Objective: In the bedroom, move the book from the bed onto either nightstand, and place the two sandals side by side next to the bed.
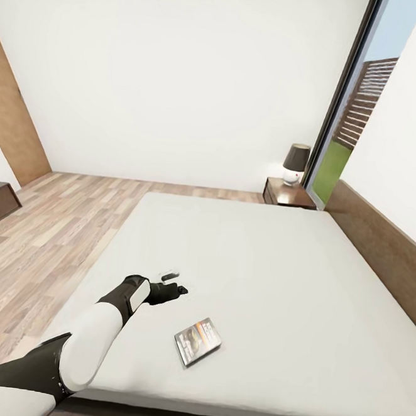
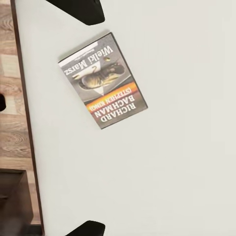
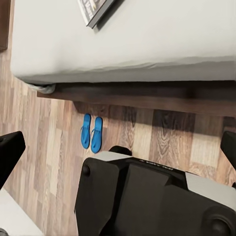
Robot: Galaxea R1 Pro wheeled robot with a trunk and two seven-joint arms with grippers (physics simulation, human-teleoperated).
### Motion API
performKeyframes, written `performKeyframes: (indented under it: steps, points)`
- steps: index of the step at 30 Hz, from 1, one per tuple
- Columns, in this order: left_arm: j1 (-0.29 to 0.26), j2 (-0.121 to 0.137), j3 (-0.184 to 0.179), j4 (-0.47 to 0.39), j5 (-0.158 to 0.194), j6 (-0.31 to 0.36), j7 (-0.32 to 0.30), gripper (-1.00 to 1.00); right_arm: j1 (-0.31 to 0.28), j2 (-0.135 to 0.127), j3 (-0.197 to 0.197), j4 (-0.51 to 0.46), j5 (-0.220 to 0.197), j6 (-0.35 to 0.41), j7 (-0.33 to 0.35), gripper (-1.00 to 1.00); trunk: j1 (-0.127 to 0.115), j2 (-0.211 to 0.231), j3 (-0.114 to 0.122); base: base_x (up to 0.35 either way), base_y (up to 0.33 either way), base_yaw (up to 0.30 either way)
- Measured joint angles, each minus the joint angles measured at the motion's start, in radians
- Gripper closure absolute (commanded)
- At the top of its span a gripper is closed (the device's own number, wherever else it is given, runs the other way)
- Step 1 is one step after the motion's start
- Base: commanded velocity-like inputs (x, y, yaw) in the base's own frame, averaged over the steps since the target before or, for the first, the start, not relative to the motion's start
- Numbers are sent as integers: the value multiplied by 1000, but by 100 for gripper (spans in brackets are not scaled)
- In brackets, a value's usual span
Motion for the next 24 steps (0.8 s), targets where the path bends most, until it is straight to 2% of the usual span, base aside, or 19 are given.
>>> performKeyframes:
  steps: [24]
  points:
    - [0, -2, -1, 1, 1, 0, -1, -100, 0, 0, -1, 0, 1, 0, 0, -100, 0, 0, -37, 0, 0, 0]
